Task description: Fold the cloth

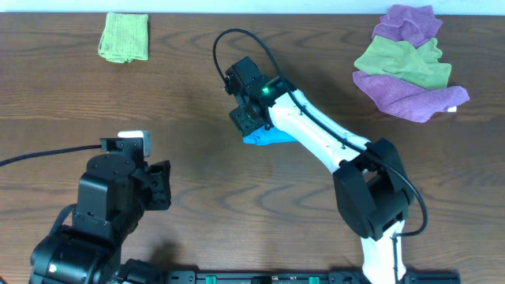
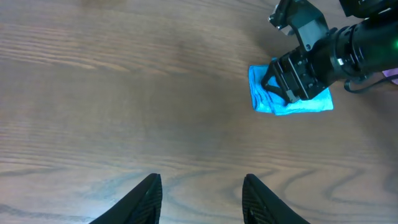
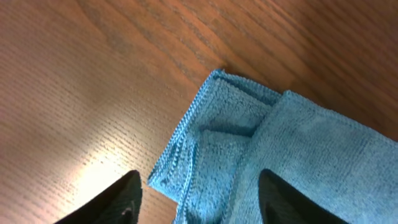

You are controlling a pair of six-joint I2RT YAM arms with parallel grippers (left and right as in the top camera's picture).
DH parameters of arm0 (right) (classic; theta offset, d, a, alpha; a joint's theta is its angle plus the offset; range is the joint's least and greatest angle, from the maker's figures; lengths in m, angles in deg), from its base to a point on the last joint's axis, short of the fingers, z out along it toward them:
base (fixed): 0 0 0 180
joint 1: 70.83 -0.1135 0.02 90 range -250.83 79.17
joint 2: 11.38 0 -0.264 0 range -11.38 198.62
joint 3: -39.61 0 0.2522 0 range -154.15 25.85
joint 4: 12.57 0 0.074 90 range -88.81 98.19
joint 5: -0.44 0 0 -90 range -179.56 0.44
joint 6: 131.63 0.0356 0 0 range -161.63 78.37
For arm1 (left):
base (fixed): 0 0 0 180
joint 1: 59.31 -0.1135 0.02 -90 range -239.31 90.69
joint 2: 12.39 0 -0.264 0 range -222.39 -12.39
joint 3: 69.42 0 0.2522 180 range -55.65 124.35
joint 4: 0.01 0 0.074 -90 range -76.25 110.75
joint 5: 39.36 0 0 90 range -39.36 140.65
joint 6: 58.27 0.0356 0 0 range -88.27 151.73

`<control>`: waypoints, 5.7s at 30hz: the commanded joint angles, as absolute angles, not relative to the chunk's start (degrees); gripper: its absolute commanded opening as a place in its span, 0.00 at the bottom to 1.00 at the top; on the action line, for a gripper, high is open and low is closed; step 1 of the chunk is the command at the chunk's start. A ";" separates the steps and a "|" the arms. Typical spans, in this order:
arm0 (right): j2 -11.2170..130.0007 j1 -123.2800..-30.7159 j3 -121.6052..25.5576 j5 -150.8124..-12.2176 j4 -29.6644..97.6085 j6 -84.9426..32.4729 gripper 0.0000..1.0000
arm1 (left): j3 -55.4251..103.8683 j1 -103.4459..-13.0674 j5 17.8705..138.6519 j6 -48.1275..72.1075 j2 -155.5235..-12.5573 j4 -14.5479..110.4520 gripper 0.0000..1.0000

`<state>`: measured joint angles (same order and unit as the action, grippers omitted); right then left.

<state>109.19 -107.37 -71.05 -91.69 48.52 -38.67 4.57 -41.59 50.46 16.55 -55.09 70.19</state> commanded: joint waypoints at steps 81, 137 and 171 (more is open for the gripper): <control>90.53 -82.93 -49.30 -79.91 41.74 -38.41 0.01 | -10.62 -41.61 91.64 -16.30 -125.38 -16.49 0.95; 103.31 -90.56 -49.32 -81.53 30.90 -34.32 0.01 | -10.62 -38.38 88.84 -15.80 -125.54 -13.70 0.83; 87.95 -85.80 -65.65 -93.85 54.53 -40.00 0.01 | 9.53 -56.08 85.52 -20.70 -118.59 -20.76 0.06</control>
